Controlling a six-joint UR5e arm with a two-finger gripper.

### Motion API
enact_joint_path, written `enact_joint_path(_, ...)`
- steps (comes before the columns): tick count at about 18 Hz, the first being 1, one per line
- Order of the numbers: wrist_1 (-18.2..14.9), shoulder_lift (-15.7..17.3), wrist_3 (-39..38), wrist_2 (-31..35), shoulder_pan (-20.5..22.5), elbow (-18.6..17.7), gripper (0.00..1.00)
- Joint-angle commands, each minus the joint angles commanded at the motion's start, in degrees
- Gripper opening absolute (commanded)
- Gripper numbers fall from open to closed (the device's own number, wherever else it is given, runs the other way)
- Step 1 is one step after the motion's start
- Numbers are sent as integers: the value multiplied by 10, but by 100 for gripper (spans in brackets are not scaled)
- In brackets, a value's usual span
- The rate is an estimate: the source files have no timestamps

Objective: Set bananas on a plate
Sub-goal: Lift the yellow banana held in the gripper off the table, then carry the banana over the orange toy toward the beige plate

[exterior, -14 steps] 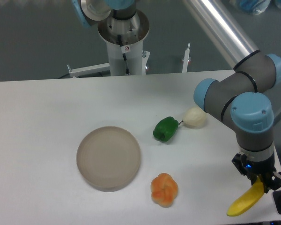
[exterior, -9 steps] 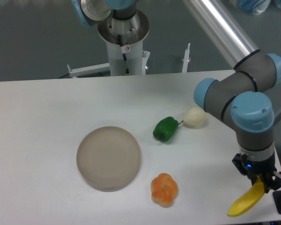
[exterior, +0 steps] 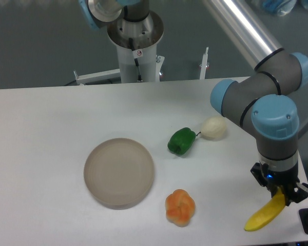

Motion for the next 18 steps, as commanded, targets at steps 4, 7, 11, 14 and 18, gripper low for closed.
enact_joint_path(4,-44,42,-40,-18,-15,-25,31)
enact_joint_path(7,-60,86,-90,-58,-21,-78,30)
enact_joint_path(11,-60,127,-166,-84,-51,-148,30)
enact_joint_path(14,-57,128,-263,-84,-91,-167,30)
enact_joint_path(18,-53,119,-373,-80,-130,-194,30)
